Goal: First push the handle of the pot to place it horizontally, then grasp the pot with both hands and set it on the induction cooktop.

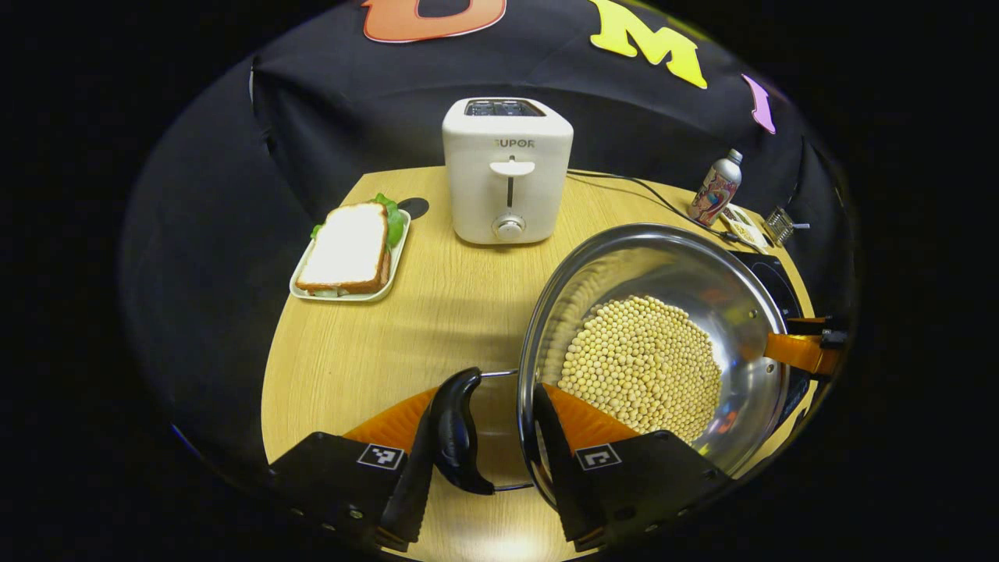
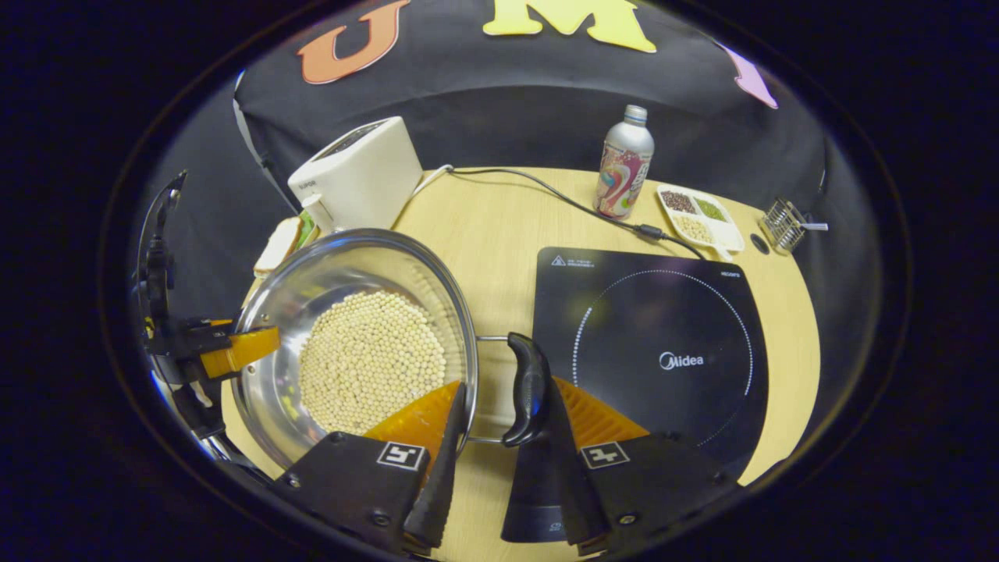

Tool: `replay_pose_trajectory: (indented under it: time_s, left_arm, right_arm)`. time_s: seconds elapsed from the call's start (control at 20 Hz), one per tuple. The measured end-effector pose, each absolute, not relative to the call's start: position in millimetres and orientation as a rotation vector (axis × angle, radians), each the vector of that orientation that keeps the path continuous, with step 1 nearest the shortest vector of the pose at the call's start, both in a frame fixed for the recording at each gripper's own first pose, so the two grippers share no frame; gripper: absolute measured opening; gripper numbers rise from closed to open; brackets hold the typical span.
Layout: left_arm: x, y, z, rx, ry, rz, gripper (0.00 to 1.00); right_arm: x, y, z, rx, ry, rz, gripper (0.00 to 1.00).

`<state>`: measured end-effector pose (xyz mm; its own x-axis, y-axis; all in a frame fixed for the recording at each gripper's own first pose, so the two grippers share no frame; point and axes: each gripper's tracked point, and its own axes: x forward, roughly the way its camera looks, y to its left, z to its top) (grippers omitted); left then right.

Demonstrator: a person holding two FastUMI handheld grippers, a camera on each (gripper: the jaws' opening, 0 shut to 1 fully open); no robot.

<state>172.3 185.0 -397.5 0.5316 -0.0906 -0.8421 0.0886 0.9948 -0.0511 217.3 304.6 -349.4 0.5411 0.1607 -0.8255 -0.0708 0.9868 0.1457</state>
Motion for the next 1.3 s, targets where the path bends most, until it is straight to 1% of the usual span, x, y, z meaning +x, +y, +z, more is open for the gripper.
replay_pose_trajectory:
  time_s: [0.05,0.1,0.2,0.25,0.3,0.35,0.4,0.45,0.75,0.8,0.85,0.95,1.0,1.05,1.1,1.15,1.2,1.25,1.3]
  left_arm:
    - [173,184,-394,0.003,0.996,-0.109,0.65]
    - [172,182,-389,0.007,0.987,-0.11,0.65]
    - [171,174,-380,0.017,0.969,-0.116,0.65]
    - [172,169,-375,0.02,0.959,-0.121,0.65]
    - [171,162,-370,0.02,0.952,-0.125,0.65]
    - [171,157,-367,0.018,0.945,-0.129,0.65]
    - [169,151,-363,0.015,0.939,-0.133,0.65]
    - [168,142,-361,0.014,0.937,-0.138,0.65]
    - [158,81,-345,0.014,0.923,-0.165,0.65]
    - [158,70,-343,0.016,0.918,-0.167,0.75]
    - [156,58,-341,0.017,0.917,-0.169,0.65]
    - [155,36,-342,0.015,0.918,-0.176,0.65]
    - [155,25,-341,0.011,0.922,-0.177,0.55]
    - [155,14,-342,0.008,0.924,-0.177,0.75]
    - [156,3,-342,0.006,0.926,-0.176,0.65]
    - [157,-8,-344,0.005,0.926,-0.176,0.65]
    - [157,-19,-344,0.003,0.927,-0.174,0.65]
    - [158,-30,-345,0.001,0.928,-0.173,0.75]
    - [158,-41,-347,0.001,0.932,-0.171,0.65]
  right_arm:
    - [216,301,-344,0.103,0.981,0.137,0.59]
    - [215,297,-340,0.108,0.974,0.135,0.56]
    - [210,288,-332,0.132,0.961,0.123,0.56]
    - [208,283,-328,0.138,0.955,0.118,0.59]
    - [207,276,-323,0.137,0.942,0.116,0.56]
    - [205,269,-319,0.129,0.93,0.116,0.56]
    - [204,262,-316,0.126,0.92,0.112,0.59]
    - [201,253,-313,0.126,0.916,0.103,0.56]
    - [186,192,-300,0.148,0.896,0.068,0.56]
    - [183,181,-300,0.155,0.895,0.06,0.56]
    - [182,169,-299,0.157,0.894,0.053,0.56]
    - [181,146,-299,0.155,0.892,0.049,0.56]
    - [181,135,-299,0.154,0.892,0.047,0.56]
    - [182,124,-299,0.151,0.89,0.045,0.56]
    - [183,112,-299,0.148,0.89,0.042,0.59]
    - [184,101,-300,0.147,0.893,0.039,0.56]
    - [185,90,-302,0.148,0.898,0.037,0.56]
    - [187,79,-303,0.15,0.901,0.036,0.56]
    - [189,68,-304,0.15,0.903,0.036,0.56]
